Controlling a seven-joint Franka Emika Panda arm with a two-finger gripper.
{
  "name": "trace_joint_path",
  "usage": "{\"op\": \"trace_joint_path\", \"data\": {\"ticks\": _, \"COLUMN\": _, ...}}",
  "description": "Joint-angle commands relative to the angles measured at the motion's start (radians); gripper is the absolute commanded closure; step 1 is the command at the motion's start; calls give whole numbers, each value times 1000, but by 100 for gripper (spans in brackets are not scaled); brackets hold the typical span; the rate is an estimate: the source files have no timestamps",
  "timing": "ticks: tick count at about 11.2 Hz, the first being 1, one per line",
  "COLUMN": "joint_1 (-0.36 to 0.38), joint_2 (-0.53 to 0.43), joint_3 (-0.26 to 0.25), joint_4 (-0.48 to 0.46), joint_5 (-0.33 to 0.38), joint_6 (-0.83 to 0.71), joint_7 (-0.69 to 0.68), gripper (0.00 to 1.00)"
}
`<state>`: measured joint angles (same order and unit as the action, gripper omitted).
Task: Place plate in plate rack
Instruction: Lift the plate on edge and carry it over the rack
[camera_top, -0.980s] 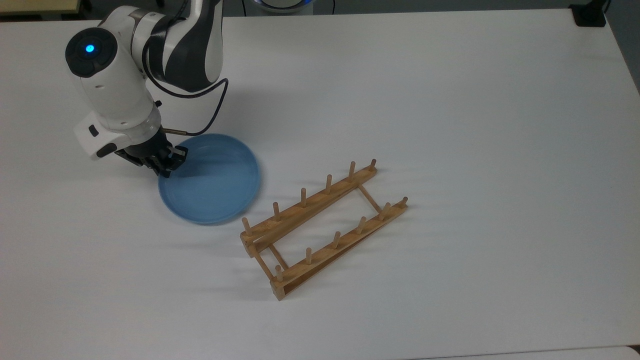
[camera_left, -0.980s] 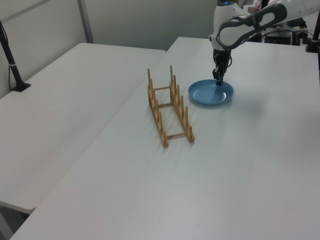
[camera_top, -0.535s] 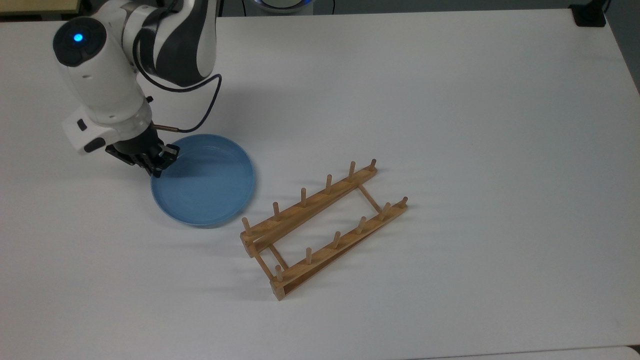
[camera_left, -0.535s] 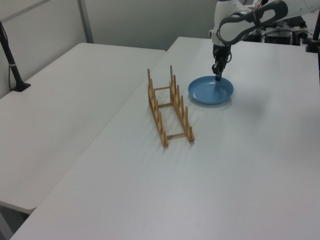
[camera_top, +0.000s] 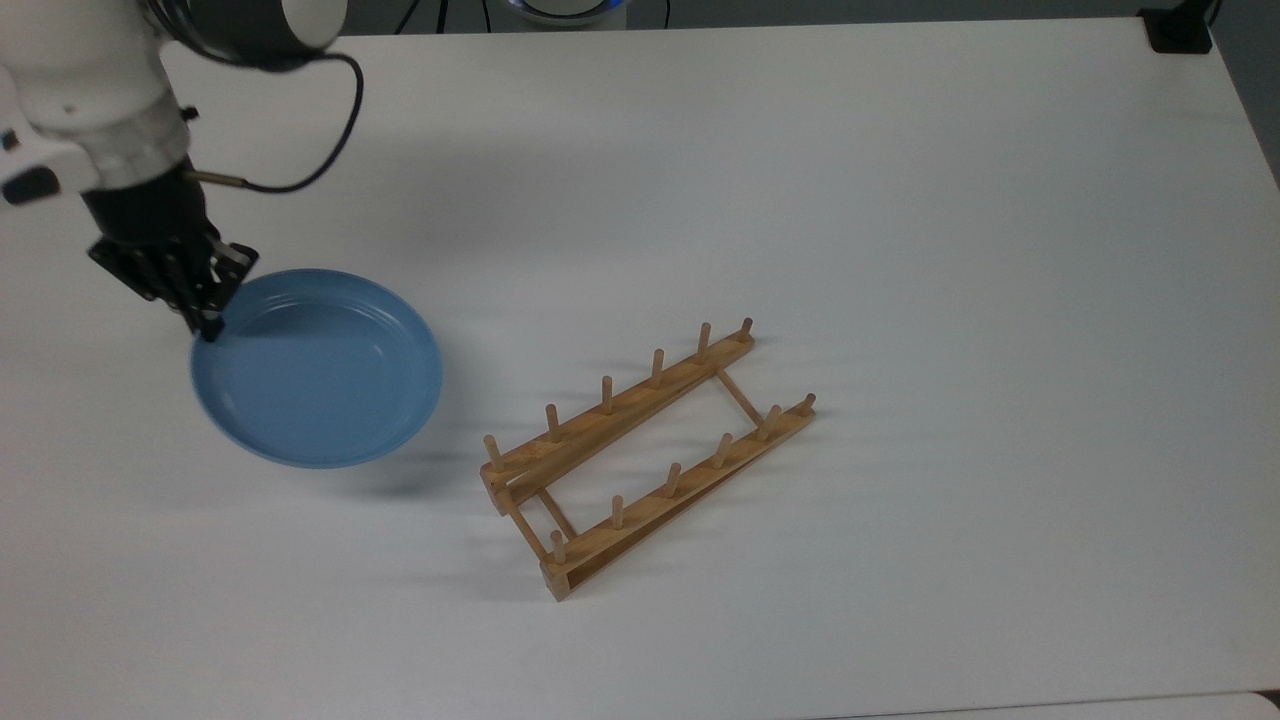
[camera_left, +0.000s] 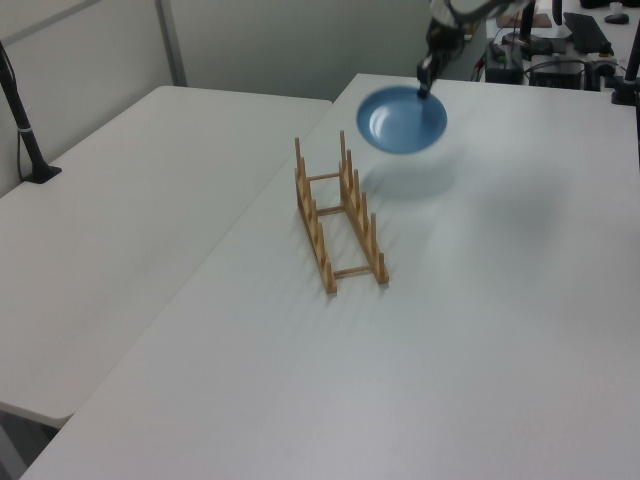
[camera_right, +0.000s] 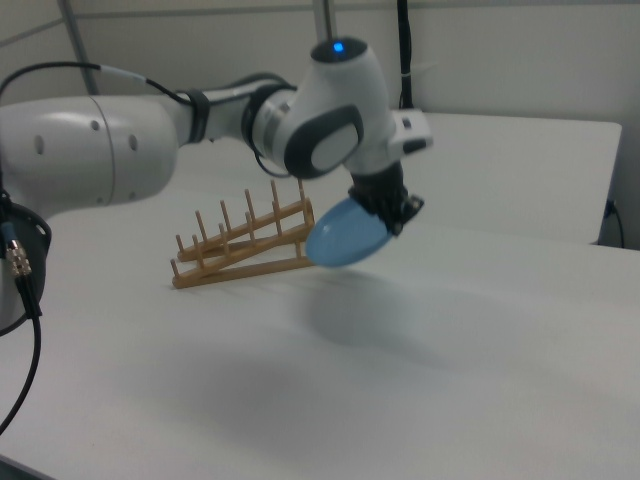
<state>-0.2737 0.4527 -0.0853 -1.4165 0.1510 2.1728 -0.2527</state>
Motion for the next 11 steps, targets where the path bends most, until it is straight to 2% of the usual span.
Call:
{"op": "trace_joint_path", "data": {"ticks": 1, "joint_1": 48, "joint_2": -72, "joint_3": -11, "joint_4": 57, "joint_5": -5, "joint_6": 59, "joint_7": -74, "gripper": 100}}
{"op": "trace_joint_path", "data": {"ticks": 2, "joint_1": 76, "joint_2": -103, "joint_3": -11, "joint_4": 54, "joint_5": -42, "joint_6": 112, "joint_7": -89, "gripper": 100}}
{"op": "trace_joint_path", "data": {"ticks": 6, "joint_1": 214, "joint_2": -167, "joint_3": -11, "joint_4": 42, "joint_5": -281, "joint_6": 271, "joint_7": -96, "gripper": 99}}
{"op": "trace_joint_path", "data": {"ticks": 9, "joint_1": 298, "joint_2": -172, "joint_3": -7, "joint_4": 40, "joint_5": -479, "joint_6": 274, "joint_7": -83, "gripper": 98}}
{"op": "trace_joint_path", "data": {"ticks": 10, "joint_1": 326, "joint_2": -170, "joint_3": -7, "joint_4": 28, "joint_5": -545, "joint_6": 274, "joint_7": -27, "gripper": 98}}
{"op": "trace_joint_path", "data": {"ticks": 11, "joint_1": 349, "joint_2": -170, "joint_3": -5, "joint_4": 22, "joint_5": -642, "joint_6": 272, "joint_7": 43, "gripper": 98}}
